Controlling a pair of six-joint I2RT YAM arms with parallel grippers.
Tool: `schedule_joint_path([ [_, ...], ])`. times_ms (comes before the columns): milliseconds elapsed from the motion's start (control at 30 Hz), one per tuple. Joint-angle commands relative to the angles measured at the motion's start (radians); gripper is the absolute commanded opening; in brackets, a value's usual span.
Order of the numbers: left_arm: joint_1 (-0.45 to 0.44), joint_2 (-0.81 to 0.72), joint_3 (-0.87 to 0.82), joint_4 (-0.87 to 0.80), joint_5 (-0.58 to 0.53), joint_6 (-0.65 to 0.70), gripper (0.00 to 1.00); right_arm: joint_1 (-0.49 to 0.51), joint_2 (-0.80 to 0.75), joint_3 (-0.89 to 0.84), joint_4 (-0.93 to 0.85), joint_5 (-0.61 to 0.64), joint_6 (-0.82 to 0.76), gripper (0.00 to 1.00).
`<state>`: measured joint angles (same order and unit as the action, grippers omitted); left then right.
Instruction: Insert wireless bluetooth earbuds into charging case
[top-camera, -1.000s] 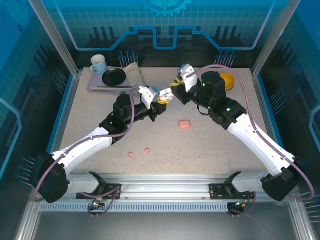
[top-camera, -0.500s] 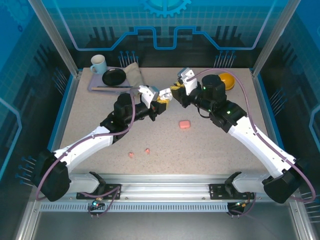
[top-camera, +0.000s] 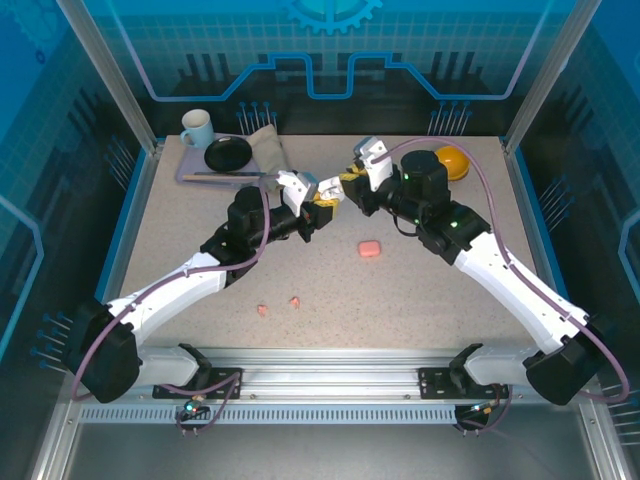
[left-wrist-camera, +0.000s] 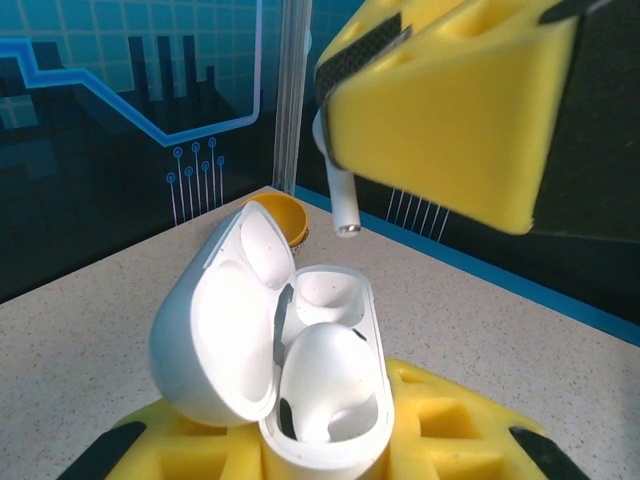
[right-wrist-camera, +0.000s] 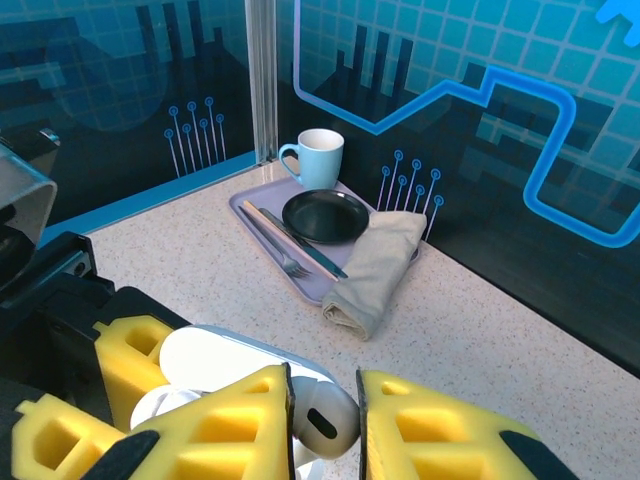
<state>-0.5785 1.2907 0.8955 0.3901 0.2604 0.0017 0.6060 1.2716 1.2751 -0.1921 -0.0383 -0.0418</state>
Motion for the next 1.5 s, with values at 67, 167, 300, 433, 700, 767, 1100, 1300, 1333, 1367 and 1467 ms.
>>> schedule_joint_path([
  [67, 0.006, 0.001, 0.029, 0.039, 0.028, -0.008, 0.00, -0.003, 0.018, -0.005, 0.037, -0.014, 0.018, 0.20],
  [167, 0.007, -0.001, 0.031, 0.039, 0.028, -0.007, 0.00, -0.002, 0.022, -0.007, 0.040, -0.012, 0.020, 0.19],
  [300, 0.007, -0.002, 0.033, 0.041, 0.028, -0.006, 0.00, -0.003, 0.029, -0.009, 0.041, -0.012, 0.023, 0.19],
  [433, 0.007, -0.001, 0.033, 0.044, 0.027, -0.005, 0.00, -0.003, 0.028, -0.013, 0.038, -0.011, 0.023, 0.18],
  [700, 0.006, 0.002, 0.034, 0.046, 0.023, -0.002, 0.00, -0.006, 0.018, -0.023, 0.036, -0.014, 0.026, 0.17],
  [767, 0.007, 0.002, 0.036, 0.046, 0.024, 0.000, 0.00, -0.008, 0.017, -0.025, 0.032, -0.016, 0.025, 0.17],
  [1100, 0.009, 0.005, 0.040, 0.046, 0.021, 0.006, 0.00, -0.006, 0.005, -0.032, 0.001, -0.032, -0.004, 0.17],
  [1300, 0.008, 0.009, 0.043, 0.047, 0.022, 0.006, 0.00, 0.006, -0.003, -0.021, -0.020, -0.048, -0.026, 0.18],
  [1333, 0.008, 0.010, 0.043, 0.047, 0.023, 0.005, 0.00, 0.008, -0.002, -0.018, -0.026, -0.047, -0.030, 0.19],
  [1367, 0.008, 0.012, 0.043, 0.048, 0.022, 0.005, 0.00, 0.010, -0.002, -0.016, -0.032, -0.048, -0.034, 0.20],
  [1467, 0.009, 0.013, 0.043, 0.049, 0.023, 0.001, 0.00, 0.014, -0.004, -0.016, -0.035, -0.048, -0.037, 0.21],
])
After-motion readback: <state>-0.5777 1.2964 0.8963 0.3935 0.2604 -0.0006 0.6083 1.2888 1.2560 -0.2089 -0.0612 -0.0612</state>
